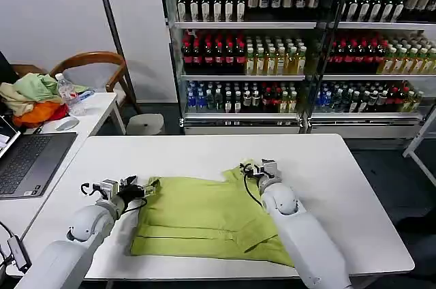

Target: Fold and organize the clothes.

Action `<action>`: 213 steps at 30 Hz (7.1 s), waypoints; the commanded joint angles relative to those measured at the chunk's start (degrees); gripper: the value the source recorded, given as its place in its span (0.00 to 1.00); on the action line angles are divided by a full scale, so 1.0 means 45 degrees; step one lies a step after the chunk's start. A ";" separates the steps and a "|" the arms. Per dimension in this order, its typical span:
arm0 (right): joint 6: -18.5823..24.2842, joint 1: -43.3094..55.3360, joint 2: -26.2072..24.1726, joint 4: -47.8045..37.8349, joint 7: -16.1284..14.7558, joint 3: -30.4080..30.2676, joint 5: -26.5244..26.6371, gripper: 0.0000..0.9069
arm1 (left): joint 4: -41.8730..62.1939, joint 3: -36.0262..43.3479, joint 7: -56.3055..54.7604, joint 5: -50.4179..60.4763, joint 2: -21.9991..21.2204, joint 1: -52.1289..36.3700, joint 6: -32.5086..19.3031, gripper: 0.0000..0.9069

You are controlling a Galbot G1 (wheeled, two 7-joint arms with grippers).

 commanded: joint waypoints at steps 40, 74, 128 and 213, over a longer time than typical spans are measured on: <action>-0.1126 -0.3467 -0.1962 0.6954 0.0761 0.0616 0.1314 0.00 | -0.3735 -0.1801 0.0486 -0.0618 0.0820 0.3348 -0.0894 0.04; -0.1105 -0.8245 -0.2865 1.0583 0.1300 0.1779 -0.0501 0.00 | -0.5528 -0.3484 0.0705 0.0063 0.0942 0.7293 -0.1529 0.04; 0.0211 -1.1990 -0.2382 1.2555 0.0854 0.2497 -0.3154 1.00 | -0.6930 -0.0615 -0.8192 -0.1862 -0.0145 0.6902 -0.0348 0.04; -0.0013 -1.1728 -0.2804 1.3559 0.0867 0.4619 -0.3058 1.00 | -0.7228 0.2120 -0.4047 0.2646 -0.2516 0.5146 -0.1160 1.00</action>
